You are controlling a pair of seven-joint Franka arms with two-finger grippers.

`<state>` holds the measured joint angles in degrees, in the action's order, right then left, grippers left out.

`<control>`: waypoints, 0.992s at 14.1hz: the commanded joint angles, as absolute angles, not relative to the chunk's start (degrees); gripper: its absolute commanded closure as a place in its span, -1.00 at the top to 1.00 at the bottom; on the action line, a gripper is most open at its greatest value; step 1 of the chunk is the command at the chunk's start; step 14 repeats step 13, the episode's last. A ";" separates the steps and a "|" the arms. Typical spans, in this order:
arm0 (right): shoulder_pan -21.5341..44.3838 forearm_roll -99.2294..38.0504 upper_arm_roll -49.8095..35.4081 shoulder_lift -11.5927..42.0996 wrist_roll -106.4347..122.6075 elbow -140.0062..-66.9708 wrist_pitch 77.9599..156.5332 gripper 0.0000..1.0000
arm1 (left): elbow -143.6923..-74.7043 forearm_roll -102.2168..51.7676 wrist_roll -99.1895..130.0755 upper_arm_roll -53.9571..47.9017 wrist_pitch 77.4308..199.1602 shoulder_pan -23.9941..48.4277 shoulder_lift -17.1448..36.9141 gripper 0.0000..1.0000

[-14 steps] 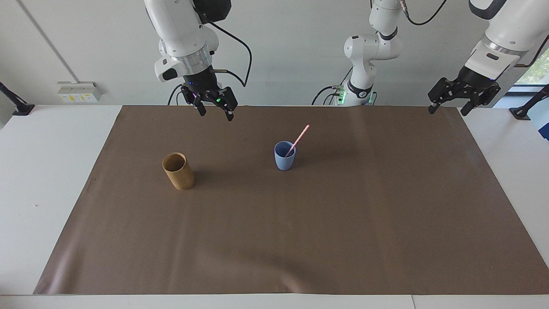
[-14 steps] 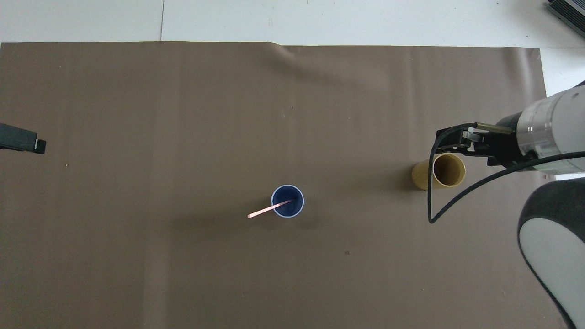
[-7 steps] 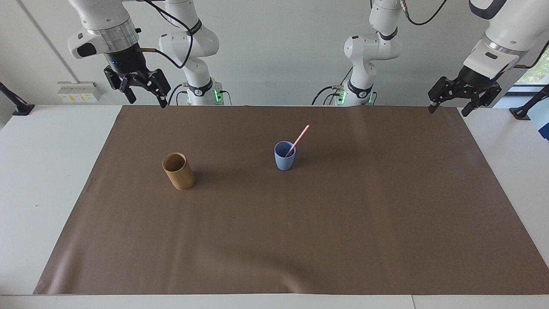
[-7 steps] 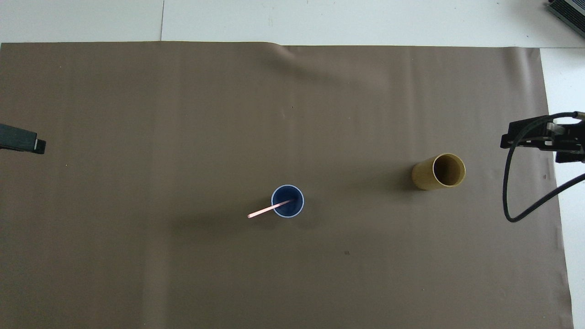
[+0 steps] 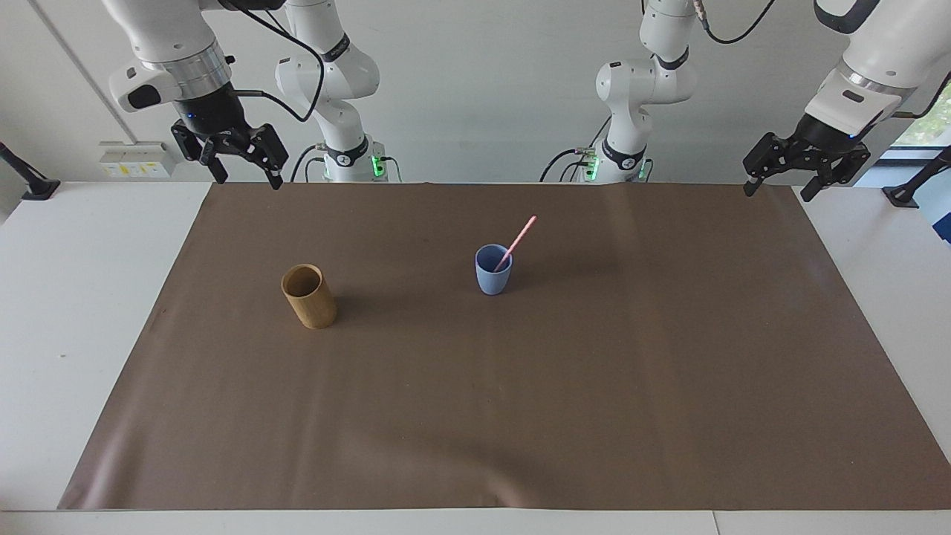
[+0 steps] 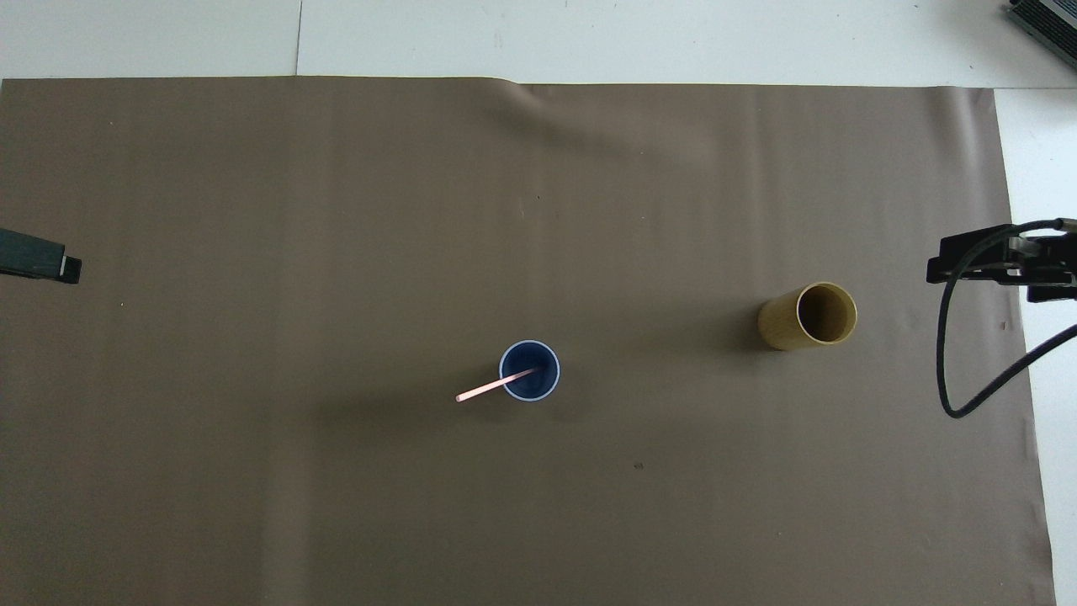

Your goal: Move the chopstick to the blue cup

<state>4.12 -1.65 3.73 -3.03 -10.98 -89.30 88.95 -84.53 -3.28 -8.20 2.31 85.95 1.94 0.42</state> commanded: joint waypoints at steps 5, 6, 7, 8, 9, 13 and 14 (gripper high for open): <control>3.69 2.55 2.72 -3.60 -7.56 -90.27 87.64 1.00 | -84.46 -2.81 -9.75 1.93 86.04 1.67 0.09 1.00; 3.60 2.29 2.72 -3.69 -7.82 -90.44 87.45 1.00 | -84.55 -2.73 -10.45 1.93 86.13 1.76 0.09 1.00; 3.60 2.29 2.64 -3.69 -7.21 -90.44 87.45 1.00 | -84.46 -2.64 -11.94 1.93 86.39 1.50 0.17 1.00; 3.52 2.20 2.64 -3.69 -6.34 -90.44 87.19 1.00 | -84.46 -2.64 -13.52 1.93 86.66 1.41 0.18 1.00; 3.43 2.20 2.72 -3.78 -5.63 -90.44 85.97 1.00 | -84.55 -2.64 -13.80 1.93 86.57 1.32 0.18 1.00; 2.72 2.29 2.99 -3.78 -5.10 -90.35 85.69 1.00 | -84.55 -2.55 -13.89 2.02 86.22 1.41 0.09 1.00; 2.72 2.29 2.99 -3.78 -5.10 -90.35 85.69 1.00 | -84.55 -2.55 -13.89 2.02 86.22 1.41 0.09 1.00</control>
